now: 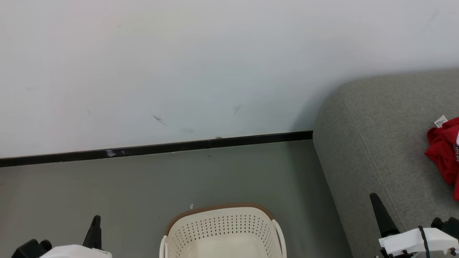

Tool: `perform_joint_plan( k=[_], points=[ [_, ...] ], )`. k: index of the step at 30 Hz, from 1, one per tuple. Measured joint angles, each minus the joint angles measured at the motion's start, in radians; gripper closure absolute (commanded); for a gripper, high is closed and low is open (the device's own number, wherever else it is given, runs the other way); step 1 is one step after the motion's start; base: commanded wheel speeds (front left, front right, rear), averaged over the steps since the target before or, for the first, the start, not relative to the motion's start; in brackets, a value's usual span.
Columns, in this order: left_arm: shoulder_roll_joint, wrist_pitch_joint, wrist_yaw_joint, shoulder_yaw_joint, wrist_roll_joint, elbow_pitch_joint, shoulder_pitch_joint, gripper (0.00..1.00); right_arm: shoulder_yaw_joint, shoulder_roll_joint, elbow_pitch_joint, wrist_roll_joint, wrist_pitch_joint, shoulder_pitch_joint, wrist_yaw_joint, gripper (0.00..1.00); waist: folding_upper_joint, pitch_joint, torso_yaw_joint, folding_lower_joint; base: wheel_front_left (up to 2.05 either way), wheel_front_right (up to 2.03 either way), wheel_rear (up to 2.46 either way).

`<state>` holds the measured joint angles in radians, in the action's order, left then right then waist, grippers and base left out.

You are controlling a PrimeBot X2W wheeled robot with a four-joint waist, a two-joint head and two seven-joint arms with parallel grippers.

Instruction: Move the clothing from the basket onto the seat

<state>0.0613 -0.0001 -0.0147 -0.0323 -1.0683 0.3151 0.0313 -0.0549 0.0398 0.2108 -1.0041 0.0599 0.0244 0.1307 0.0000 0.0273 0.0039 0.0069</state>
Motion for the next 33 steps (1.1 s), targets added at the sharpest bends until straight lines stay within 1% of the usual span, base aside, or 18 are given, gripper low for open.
perform_joint_plan(
  k=[4,10,27,29,33],
  points=[
    [-0.003,0.011,0.011,-0.006,-0.05,-0.002,0.004,1.0,-0.003,0.002,0.006,-0.063,-0.011,-0.011,0.0,1.0,0.0,-0.005,0.0,-0.0029,0.0,0.0,0.0],
    [-0.006,0.032,0.031,-0.015,-0.131,-0.006,0.005,1.0,-0.008,0.004,0.017,-0.156,-0.035,-0.016,0.0,1.0,0.0,-0.012,-0.001,-0.0051,0.0,0.0,0.0],
    [-0.019,0.08,0.09,-0.04,-0.348,-0.018,0.024,1.0,-0.026,0.012,0.033,-0.419,-0.088,-0.056,0.0,1.0,0.0,-0.024,-0.003,-0.0062,0.0,0.0,0.0],
    [-0.021,0.088,0.098,-0.045,-0.39,-0.019,0.027,1.0,-0.028,0.014,0.038,-0.468,-0.099,-0.056,0.0,1.0,0.0,-0.025,-0.003,-0.0063,0.0,0.0,0.0],
    [-0.023,0.104,0.112,-0.053,-0.443,-0.022,0.03,1.0,-0.031,0.016,0.047,-0.529,-0.112,-0.065,0.0,1.0,0.0,-0.027,-0.003,-0.0063,0.0,0.0,0.0]
  ],
)
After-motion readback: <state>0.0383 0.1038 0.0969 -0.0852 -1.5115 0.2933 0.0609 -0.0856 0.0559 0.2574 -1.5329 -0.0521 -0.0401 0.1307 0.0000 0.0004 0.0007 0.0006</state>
